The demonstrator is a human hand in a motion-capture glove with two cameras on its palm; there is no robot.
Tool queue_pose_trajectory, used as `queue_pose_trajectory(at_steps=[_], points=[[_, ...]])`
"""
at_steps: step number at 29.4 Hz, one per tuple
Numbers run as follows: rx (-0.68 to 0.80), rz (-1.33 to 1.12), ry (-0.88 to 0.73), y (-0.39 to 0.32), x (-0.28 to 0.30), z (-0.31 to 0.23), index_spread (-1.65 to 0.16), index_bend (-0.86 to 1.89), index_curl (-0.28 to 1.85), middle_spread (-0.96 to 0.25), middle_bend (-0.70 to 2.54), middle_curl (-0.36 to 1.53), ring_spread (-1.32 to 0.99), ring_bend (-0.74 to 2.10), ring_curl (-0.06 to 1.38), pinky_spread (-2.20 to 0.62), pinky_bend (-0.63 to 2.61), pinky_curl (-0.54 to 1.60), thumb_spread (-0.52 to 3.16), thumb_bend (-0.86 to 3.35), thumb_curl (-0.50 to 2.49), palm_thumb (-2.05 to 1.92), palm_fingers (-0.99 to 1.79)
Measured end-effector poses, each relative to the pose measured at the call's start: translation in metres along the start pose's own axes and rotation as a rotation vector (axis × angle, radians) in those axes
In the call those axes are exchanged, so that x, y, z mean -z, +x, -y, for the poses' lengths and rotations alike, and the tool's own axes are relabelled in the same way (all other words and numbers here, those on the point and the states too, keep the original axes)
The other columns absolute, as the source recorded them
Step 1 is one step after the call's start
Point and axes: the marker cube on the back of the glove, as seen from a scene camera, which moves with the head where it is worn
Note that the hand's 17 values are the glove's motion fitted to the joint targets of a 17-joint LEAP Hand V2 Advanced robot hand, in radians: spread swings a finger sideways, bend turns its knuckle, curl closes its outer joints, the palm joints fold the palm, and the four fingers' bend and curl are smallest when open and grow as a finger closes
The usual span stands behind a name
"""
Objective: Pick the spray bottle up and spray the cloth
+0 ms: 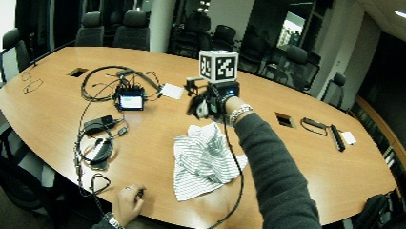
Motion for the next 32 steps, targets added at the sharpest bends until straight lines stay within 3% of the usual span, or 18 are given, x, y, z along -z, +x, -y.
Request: queue_pose_trajectory(at_steps=[7,17,24,32], points=[[0.174,0.546,0.255,-0.045,0.005,0.027,-0.35,0.25,0.65,-0.26,0.52,0.5,-0.21,0.53,0.46,-0.29,0.4,0.38,0.22,-0.03,0.77,1.0,1.32],[0.127,1.006,0.675,-0.046,-0.053,0.063,-0.34,0.24,0.66,-0.26,0.52,0.51,-0.2,0.52,0.46,-0.29,0.41,0.39,0.22,-0.02,0.79,1.01,1.31],[-0.003,1.125,0.658,-0.043,-0.112,0.063,-0.34,0.23,0.67,-0.25,0.51,0.51,-0.19,0.51,0.46,-0.29,0.41,0.39,0.23,-0.02,0.8,1.01,1.3],[-0.067,1.076,0.703,-0.033,-0.123,0.046,-0.34,0.22,0.67,-0.25,0.51,0.51,-0.19,0.52,0.47,-0.29,0.42,0.39,0.23,-0.02,0.8,1.01,1.3]])
